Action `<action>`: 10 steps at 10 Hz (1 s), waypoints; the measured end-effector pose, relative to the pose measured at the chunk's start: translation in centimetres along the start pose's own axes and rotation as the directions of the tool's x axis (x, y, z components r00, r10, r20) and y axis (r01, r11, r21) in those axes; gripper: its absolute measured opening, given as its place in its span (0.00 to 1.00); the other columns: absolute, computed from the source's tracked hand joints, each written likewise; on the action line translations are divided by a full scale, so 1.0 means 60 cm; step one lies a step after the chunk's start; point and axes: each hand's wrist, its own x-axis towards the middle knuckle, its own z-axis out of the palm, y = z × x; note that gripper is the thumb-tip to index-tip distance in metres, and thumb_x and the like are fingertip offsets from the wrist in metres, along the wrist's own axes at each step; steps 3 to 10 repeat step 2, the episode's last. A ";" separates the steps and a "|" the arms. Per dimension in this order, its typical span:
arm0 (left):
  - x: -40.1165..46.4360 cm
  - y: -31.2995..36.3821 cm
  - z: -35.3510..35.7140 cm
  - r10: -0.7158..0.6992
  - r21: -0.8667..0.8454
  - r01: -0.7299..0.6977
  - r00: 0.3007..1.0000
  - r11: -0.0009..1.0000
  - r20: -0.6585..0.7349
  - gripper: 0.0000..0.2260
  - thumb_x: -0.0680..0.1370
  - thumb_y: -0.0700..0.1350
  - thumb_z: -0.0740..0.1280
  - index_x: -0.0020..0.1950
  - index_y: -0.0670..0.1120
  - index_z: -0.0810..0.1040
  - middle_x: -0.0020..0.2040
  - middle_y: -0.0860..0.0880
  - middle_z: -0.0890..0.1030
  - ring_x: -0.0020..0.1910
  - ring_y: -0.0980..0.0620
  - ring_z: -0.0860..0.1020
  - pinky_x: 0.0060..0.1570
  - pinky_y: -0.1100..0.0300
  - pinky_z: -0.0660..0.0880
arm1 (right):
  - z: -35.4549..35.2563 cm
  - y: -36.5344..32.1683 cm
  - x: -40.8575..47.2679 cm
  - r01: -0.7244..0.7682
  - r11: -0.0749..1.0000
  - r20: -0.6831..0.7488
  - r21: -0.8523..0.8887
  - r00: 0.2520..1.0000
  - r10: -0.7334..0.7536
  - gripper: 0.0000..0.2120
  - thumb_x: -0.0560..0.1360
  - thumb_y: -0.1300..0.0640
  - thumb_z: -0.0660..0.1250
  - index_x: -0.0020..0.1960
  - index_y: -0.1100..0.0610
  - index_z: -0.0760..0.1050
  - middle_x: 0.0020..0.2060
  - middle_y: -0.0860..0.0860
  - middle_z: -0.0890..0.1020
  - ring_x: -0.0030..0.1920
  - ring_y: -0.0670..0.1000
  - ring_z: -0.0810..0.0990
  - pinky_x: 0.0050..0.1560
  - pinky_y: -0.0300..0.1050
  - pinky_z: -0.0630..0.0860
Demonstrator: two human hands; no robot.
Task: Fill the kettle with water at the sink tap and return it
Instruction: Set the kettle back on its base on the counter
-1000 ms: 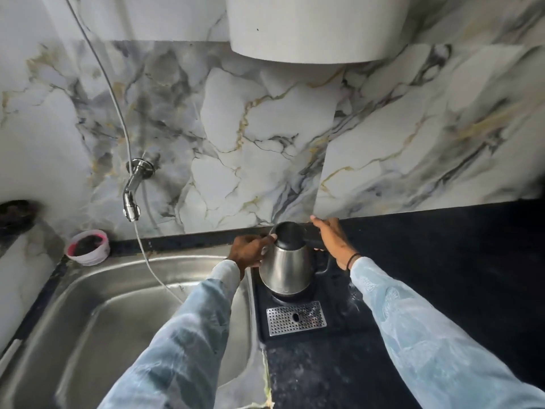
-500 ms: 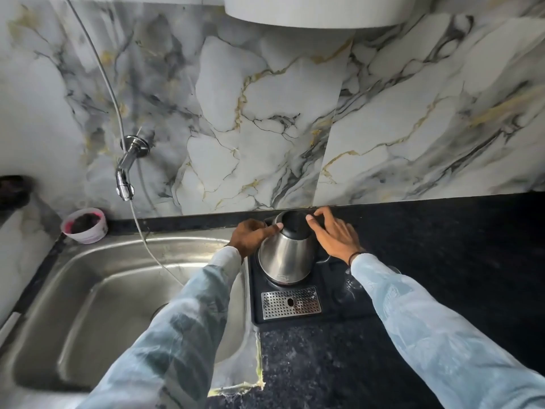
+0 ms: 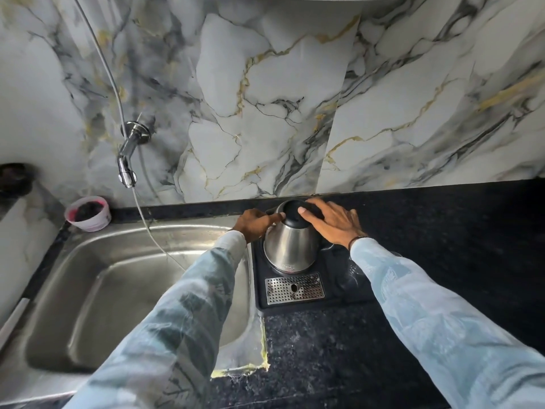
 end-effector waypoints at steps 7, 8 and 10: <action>-0.012 0.003 -0.004 0.027 0.068 -0.028 1.000 0.997 0.013 0.22 0.74 0.64 0.70 0.43 0.44 0.84 0.55 0.36 0.85 0.58 0.36 0.81 0.62 0.45 0.76 | -0.015 -0.008 0.003 -0.003 0.999 0.026 -0.049 1.000 0.004 0.37 0.80 0.22 0.50 0.82 0.38 0.67 0.77 0.56 0.77 0.78 0.62 0.72 0.77 0.67 0.60; -0.012 0.003 -0.004 0.027 0.068 -0.028 1.000 0.997 0.013 0.22 0.74 0.64 0.70 0.43 0.44 0.84 0.55 0.36 0.85 0.58 0.36 0.81 0.62 0.45 0.76 | -0.015 -0.008 0.003 -0.003 0.999 0.026 -0.049 1.000 0.004 0.37 0.80 0.22 0.50 0.82 0.38 0.67 0.77 0.56 0.77 0.78 0.62 0.72 0.77 0.67 0.60; -0.012 0.003 -0.004 0.027 0.068 -0.028 1.000 0.997 0.013 0.22 0.74 0.64 0.70 0.43 0.44 0.84 0.55 0.36 0.85 0.58 0.36 0.81 0.62 0.45 0.76 | -0.015 -0.008 0.003 -0.003 0.999 0.026 -0.049 1.000 0.004 0.37 0.80 0.22 0.50 0.82 0.38 0.67 0.77 0.56 0.77 0.78 0.62 0.72 0.77 0.67 0.60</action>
